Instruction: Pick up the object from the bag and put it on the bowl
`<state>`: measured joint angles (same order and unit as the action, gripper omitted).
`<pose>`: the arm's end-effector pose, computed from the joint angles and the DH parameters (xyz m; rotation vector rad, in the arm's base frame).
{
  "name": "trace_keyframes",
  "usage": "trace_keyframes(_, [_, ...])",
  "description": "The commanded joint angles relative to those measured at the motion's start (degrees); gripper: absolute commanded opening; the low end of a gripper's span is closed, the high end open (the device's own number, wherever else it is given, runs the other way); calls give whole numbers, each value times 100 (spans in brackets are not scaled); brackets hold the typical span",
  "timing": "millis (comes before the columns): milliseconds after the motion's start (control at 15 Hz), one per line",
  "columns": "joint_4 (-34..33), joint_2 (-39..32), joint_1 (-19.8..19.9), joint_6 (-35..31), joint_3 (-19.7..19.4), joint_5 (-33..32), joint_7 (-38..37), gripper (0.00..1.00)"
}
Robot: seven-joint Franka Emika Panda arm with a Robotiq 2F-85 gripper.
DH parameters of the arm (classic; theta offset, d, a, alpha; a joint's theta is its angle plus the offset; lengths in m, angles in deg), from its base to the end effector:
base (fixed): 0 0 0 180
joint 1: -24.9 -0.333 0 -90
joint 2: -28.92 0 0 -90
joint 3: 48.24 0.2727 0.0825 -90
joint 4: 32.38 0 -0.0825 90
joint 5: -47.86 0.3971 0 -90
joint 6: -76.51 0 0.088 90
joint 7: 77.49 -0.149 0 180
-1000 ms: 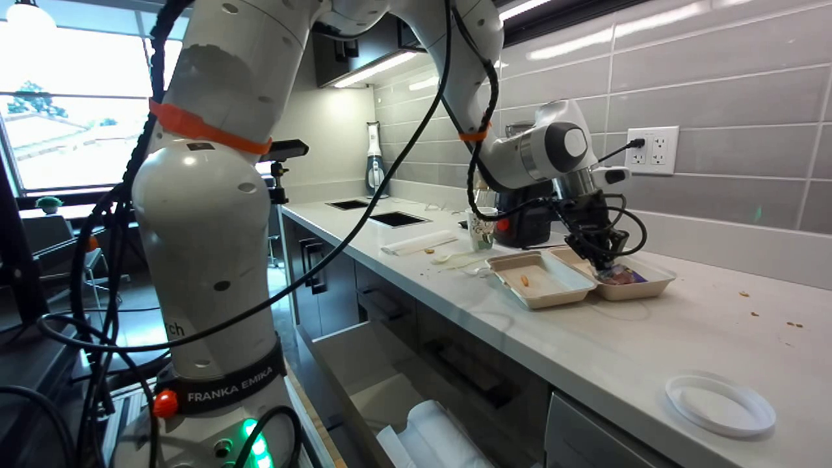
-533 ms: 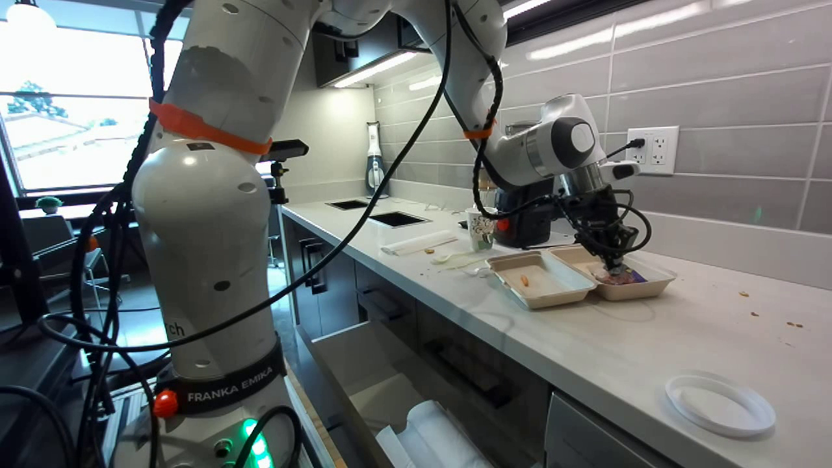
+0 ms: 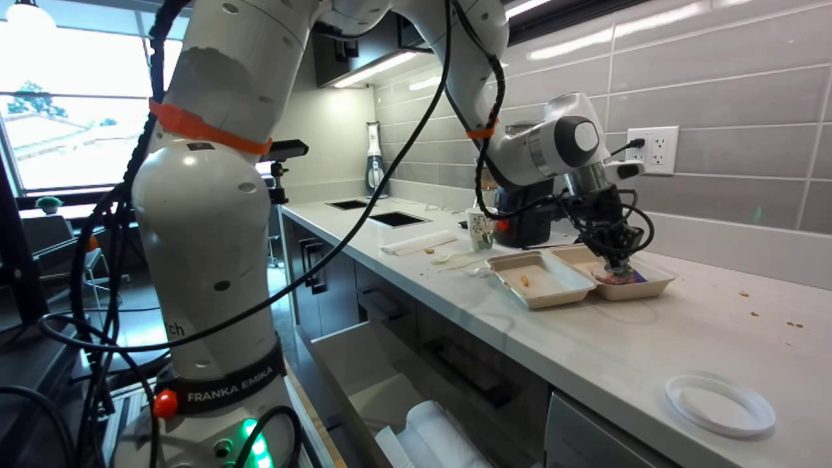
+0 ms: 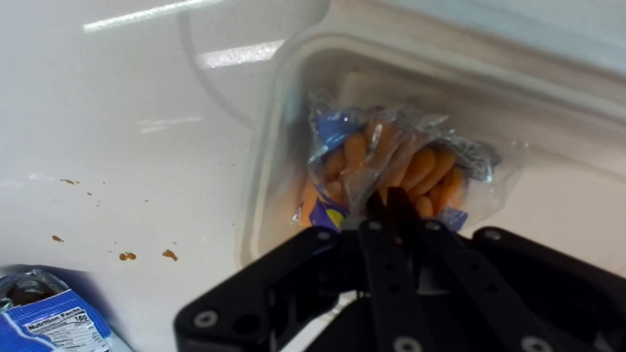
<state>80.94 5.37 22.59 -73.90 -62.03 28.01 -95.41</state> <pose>0.6255 -0.1264 0.1995 2.8209 -0.2826 0.3584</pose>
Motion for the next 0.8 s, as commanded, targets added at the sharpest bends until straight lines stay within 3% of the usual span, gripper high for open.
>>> trace_keyframes(0, [-76,-32,-51,227,18,54,-105,11])
trace_keyframes(733, [335,320,202,175,-105,58,69,19])
